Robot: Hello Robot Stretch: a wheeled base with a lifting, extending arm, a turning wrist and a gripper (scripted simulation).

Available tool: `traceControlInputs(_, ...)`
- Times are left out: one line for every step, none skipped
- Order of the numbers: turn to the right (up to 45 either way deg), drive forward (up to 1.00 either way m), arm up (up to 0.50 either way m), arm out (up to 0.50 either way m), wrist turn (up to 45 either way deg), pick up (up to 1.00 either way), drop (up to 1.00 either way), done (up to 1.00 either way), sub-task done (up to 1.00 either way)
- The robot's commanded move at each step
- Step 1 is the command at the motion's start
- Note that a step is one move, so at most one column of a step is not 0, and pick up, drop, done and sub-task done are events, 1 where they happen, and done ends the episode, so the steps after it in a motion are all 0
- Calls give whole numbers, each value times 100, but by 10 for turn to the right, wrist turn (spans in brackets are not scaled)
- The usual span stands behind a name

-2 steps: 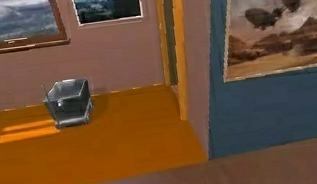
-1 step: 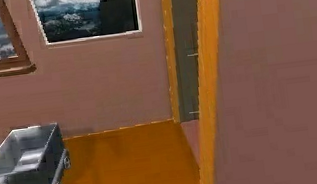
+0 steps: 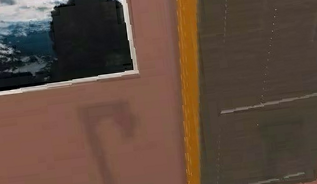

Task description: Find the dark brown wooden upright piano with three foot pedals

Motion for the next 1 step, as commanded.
traceControlInputs(-210, 0, 0, 0, 0, 0, 0, 0, 0)
